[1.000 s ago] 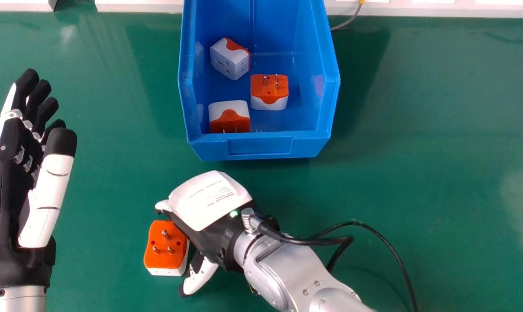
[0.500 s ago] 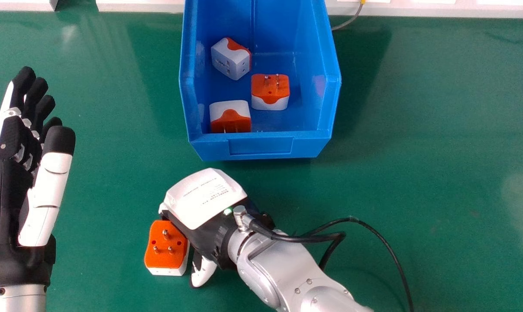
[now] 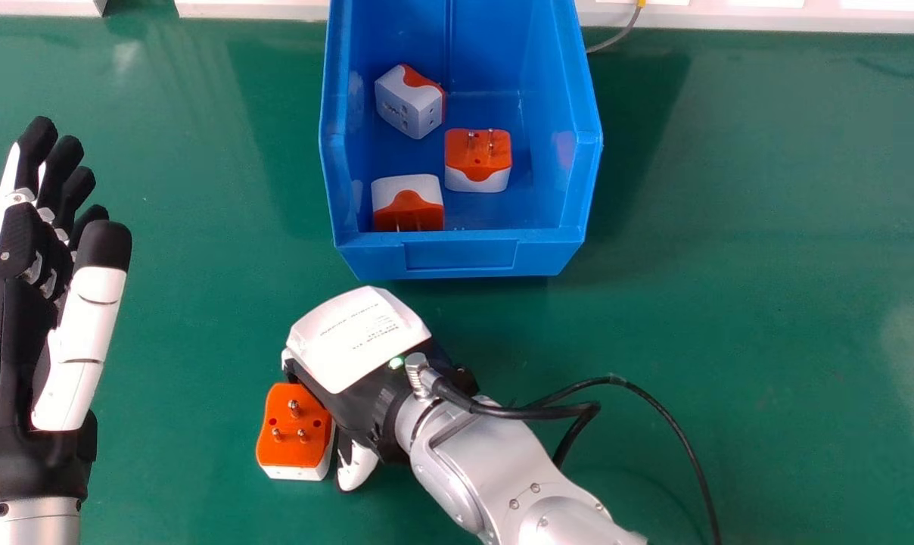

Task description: Pick all objects and put in blue box

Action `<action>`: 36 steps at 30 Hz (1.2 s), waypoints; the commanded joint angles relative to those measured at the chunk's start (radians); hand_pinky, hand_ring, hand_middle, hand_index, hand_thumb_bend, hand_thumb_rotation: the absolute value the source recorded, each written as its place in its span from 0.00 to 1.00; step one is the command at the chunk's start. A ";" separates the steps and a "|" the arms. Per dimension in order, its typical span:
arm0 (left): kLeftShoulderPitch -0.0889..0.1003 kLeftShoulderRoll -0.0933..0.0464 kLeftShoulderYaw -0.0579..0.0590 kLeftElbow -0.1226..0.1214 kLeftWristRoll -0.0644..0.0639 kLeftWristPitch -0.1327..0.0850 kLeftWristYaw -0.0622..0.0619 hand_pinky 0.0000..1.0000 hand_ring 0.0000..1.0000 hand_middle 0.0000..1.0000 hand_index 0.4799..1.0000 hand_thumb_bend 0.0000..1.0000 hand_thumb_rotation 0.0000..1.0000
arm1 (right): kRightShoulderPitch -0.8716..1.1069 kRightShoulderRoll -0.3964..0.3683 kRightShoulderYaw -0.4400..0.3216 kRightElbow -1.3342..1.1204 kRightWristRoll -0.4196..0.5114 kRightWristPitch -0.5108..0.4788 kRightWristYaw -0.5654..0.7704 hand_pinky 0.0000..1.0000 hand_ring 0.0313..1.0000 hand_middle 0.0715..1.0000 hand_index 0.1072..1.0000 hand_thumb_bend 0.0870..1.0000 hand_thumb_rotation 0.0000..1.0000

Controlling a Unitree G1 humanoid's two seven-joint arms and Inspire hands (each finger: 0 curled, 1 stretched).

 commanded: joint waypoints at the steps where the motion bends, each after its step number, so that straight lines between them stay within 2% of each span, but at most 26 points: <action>1: 0.000 0.004 0.006 -0.025 -0.002 -0.009 0.001 0.93 0.95 0.96 0.92 0.75 0.78 | 0.007 -0.012 0.008 0.015 -0.002 0.015 0.056 0.74 0.82 0.82 0.74 0.35 0.30; 5: 0.001 0.005 0.007 -0.022 -0.001 -0.011 0.001 0.93 0.95 0.96 0.92 0.75 0.77 | -0.012 -0.016 0.019 0.011 -0.010 0.014 0.106 0.75 0.83 0.83 0.75 0.39 0.36; 11: -0.001 0.008 0.009 -0.020 -0.005 -0.011 -0.002 0.93 0.95 0.96 0.91 0.75 0.78 | -0.031 -0.007 0.028 0.009 -0.012 0.027 0.164 0.75 0.83 0.83 0.74 0.56 0.47; 16: -0.002 0.009 0.009 -0.018 -0.002 -0.018 -0.003 0.93 0.95 0.96 0.92 0.75 0.78 | -0.030 0.008 0.035 0.001 -0.019 0.057 0.186 0.74 0.82 0.82 0.74 0.70 0.50; 19: -0.001 0.004 0.007 -0.029 -0.001 -0.005 0.004 0.93 0.95 0.96 0.92 0.75 0.78 | -0.024 0.019 0.038 -0.001 -0.029 0.078 0.198 0.73 0.81 0.82 0.74 0.71 0.50; 23: -0.001 0.004 0.006 -0.026 -0.003 -0.009 0.002 0.92 0.94 0.95 0.91 0.75 0.77 | -0.013 0.024 0.043 -0.013 -0.045 0.099 0.200 0.71 0.81 0.81 0.70 0.71 0.51; 25: -0.001 -0.001 0.004 -0.034 -0.005 0.001 0.007 0.92 0.94 0.96 0.91 0.75 0.77 | -0.010 0.024 0.046 -0.018 -0.049 0.105 0.204 0.71 0.81 0.81 0.70 0.71 0.52; 28: -0.001 -0.006 0.003 -0.038 -0.004 0.003 0.011 0.92 0.94 0.95 0.91 0.75 0.76 | -0.010 0.036 0.044 -0.008 -0.044 0.122 0.202 0.72 0.81 0.82 0.72 0.71 0.53; 30: -0.002 -0.007 0.003 -0.037 -0.004 0.003 0.010 0.91 0.94 0.95 0.90 0.75 0.76 | -0.013 0.037 0.047 -0.004 -0.043 0.123 0.205 0.71 0.81 0.82 0.72 0.72 0.53; 34: -0.003 -0.002 0.004 -0.035 -0.013 0.004 0.002 0.91 0.94 0.95 0.90 0.74 0.76 | -0.010 0.038 0.048 -0.002 -0.043 0.127 0.190 0.71 0.80 0.81 0.71 0.73 0.53; 36: -0.006 -0.002 0.006 -0.031 -0.006 0.000 0.004 0.91 0.94 0.95 0.90 0.74 0.76 | -0.013 0.033 0.054 -0.002 -0.050 0.123 0.186 0.71 0.80 0.81 0.71 0.72 0.54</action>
